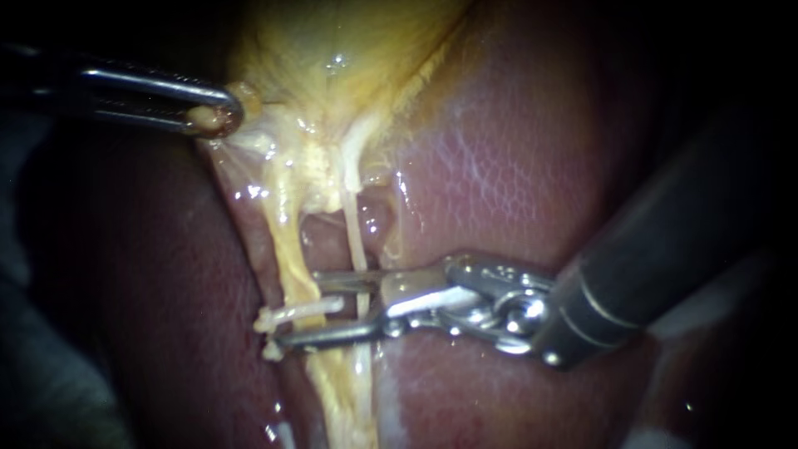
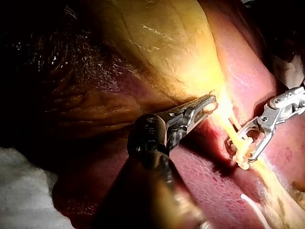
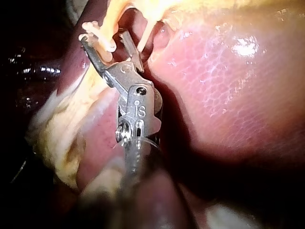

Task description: Going back second clip left tube

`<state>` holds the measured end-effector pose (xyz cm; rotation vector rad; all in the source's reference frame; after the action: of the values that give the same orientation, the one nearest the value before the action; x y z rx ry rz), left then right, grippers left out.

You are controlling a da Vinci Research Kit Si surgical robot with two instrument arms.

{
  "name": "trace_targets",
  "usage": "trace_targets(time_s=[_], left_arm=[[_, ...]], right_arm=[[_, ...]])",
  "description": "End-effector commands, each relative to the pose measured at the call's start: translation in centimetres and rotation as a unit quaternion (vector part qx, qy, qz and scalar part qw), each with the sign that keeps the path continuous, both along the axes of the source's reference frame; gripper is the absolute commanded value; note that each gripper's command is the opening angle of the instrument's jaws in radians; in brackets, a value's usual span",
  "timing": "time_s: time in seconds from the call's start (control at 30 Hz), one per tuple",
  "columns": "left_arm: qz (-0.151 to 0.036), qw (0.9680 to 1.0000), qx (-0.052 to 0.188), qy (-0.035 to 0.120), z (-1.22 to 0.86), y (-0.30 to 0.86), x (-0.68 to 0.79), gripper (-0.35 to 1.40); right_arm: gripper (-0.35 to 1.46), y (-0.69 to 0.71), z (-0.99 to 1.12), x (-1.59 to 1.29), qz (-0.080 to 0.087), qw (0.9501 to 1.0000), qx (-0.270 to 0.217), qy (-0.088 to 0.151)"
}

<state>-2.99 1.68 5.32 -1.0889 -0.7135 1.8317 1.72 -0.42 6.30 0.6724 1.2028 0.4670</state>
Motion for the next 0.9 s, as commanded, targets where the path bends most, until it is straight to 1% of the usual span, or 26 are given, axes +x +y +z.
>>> trace_targets(time_s=[0.03, 0.13, 0.17, 0.23, 0.33, 0.5, 0.57, 0.67, 0.77, 0.9], left_arm=[[0.0, 1.0, 0.0, 0.0, -0.01, 0.0, 0.01, -0.35], [0.0, 1.0, 0.0, -0.001, -0.01, 0.0, 0.01, -0.35], [0.0, 1.0, 0.0, -0.001, -0.01, 0.0, 0.01, -0.35], [0.0, 1.0, 0.0, -0.001, -0.01, 0.0, 0.01, -0.35], [0.0, 1.0, 0.0, -0.001, -0.01, 0.0, 0.01, -0.35], [0.0, 1.0, 0.0, -0.001, -0.01, 0.0, 0.01, -0.35], [0.0, 1.0, 0.0, -0.001, -0.01, 0.0, 0.01, -0.35], [0.001, 1.0, 0.0, -0.001, 0.0, 0.0, 0.01, -0.35], [0.0, 1.0, 0.0, -0.001, 0.0, 0.0, 0.01, -0.35], [0.0, 1.0, -0.001, 0.0, 0.02, 0.0, -0.01, -0.35]], right_arm=[[0.5, 0.03, -0.07, -0.08, -0.014, 0.9997, -0.021, -0.006], [0.5, 0.11, -0.28, -0.26, -0.039, 0.9971, -0.065, -0.008], [0.5, 0.15, -0.38, -0.36, -0.042, 0.9957, -0.082, -0.012], [0.5, 0.22, -0.55, -0.51, -0.045, 0.9932, -0.105, -0.02], [0.5, 0.35, -0.86, -0.83, -0.044, 0.99, -0.13, -0.031], [0.5, 0.5, -1.14, -1.33, -0.035, 0.9858, -0.159, -0.039], [0.5, 0.56, -1.2, -1.54, -0.031, 0.9847, -0.166, -0.044], [0.5, 0.65, -1.25, -1.73, -0.036, 0.9832, -0.174, -0.041], [0.5, 0.68, -1.26, -1.81, -0.038, 0.9819, -0.181, -0.039], [0.5, 0.66, -1.25, -1.81, -0.044, 0.9816, -0.183, -0.034]])
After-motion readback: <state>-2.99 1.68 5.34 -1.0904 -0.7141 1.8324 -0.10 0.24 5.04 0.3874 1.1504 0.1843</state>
